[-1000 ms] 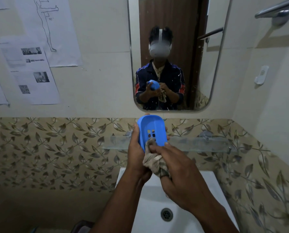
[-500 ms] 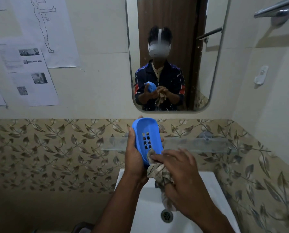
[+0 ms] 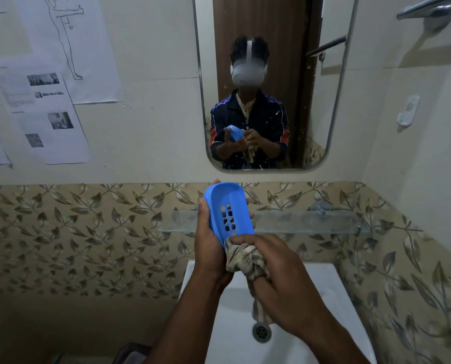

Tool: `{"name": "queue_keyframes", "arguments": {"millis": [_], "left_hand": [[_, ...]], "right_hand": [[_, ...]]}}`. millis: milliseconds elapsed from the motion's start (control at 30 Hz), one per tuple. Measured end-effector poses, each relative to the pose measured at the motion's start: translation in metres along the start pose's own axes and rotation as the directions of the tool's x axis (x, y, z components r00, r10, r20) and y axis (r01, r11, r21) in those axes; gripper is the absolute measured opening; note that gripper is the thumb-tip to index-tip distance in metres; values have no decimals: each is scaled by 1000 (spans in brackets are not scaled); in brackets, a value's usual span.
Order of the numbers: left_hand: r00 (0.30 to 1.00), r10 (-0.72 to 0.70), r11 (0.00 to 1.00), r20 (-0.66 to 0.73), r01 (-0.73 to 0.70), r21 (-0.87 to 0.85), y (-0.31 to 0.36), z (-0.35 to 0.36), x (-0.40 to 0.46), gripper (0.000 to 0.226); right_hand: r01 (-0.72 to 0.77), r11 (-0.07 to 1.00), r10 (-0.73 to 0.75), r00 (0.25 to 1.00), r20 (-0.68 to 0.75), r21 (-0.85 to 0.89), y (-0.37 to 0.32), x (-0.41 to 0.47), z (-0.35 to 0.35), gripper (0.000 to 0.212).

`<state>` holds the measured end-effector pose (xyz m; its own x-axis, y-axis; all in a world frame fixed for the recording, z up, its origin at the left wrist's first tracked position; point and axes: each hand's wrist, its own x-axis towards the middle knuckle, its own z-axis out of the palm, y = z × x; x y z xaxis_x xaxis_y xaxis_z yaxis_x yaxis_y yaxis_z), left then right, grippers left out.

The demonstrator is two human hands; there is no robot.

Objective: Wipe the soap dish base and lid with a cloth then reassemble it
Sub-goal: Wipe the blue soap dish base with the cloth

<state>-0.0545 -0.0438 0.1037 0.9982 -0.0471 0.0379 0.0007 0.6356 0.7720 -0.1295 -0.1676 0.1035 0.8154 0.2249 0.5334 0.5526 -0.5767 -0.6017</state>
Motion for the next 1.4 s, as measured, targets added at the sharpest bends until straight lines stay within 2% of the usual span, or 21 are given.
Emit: {"name": "queue_keyframes", "arguments": {"millis": [33,100,167,200,267,333,433,500,567,667,733,867,933,1000,1067,1133,1167,1200,1267,1333,1400], "left_hand": [[1000,2,1000,0,-2,-3,1,1,-1,73],[1000,22,999,2,-22,-34,2,5,-3,66],[999,41,998,22,-40,-56,2,9,-4,57],[999,43,997,29,-41,-67,1,10,-5,53],[998,48,997,39,-45,-60,1,11,-6,51],[997,46,998,67,-43,-53,0,13,-8,49],[993,55,994,102,-45,-105,-1,15,-12,51],[990,79,993,120,-67,-100,0,14,-10,51],[992,71,994,103,-62,-95,3,13,-9,49],[999,6,998,35,-4,-63,1,10,-9,51],[1000,-16,999,-1,16,-38,-2,8,-10,59],[998,-61,998,-31,60,-12,1,7,-9,63],[998,-65,998,-20,65,23,0,7,-8,64],[999,-46,998,-2,46,45,-2,4,-5,82],[997,-71,997,9,71,32,-1,-1,-3,95],[993,-118,993,-17,117,-9,-4,-4,-2,87],[989,-139,990,-47,140,18,-5,-5,-1,79],[987,-142,987,-72,147,61,-7,-5,0,70],[982,-149,980,-114,162,114,-9,-4,2,64],[988,-114,979,-101,129,158,-8,-7,6,66],[995,-54,981,-89,70,183,-13,-15,13,62]], "right_hand": [[25,999,-24,1000,3,-30,3,1,-3,55],[82,961,-92,995,-28,-264,12,5,-6,52],[42,891,-93,991,-91,-452,16,8,-7,49],[26,882,-90,989,-116,-470,14,8,-5,49],[34,934,-87,987,-134,-356,8,4,1,49],[28,997,-37,993,-112,-78,-4,0,3,51],[-30,970,51,995,-80,243,-12,4,2,56],[-42,944,60,997,-45,328,-10,4,1,55],[22,975,-18,1000,-20,219,-4,1,0,52],[176,958,-189,981,-37,-227,19,3,-3,48],[166,936,-191,980,-52,-310,25,6,-2,43],[194,972,-203,977,-58,-134,29,-2,9,46],[150,987,-155,978,-136,-52,38,-3,11,47],[76,990,-52,979,-196,121,41,-3,8,44],[30,957,22,984,-176,287,42,-4,6,44],[-27,897,80,991,-104,441,39,-8,8,43],[-35,888,103,987,-124,459,36,-11,10,40],[10,919,79,975,-208,394,33,-14,12,38],[148,984,-99,918,-385,100,28,-21,20,41],[318,923,-372,878,-300,-214,25,-27,28,45],[381,888,-428,889,-160,-257,21,-28,33,51]]}}
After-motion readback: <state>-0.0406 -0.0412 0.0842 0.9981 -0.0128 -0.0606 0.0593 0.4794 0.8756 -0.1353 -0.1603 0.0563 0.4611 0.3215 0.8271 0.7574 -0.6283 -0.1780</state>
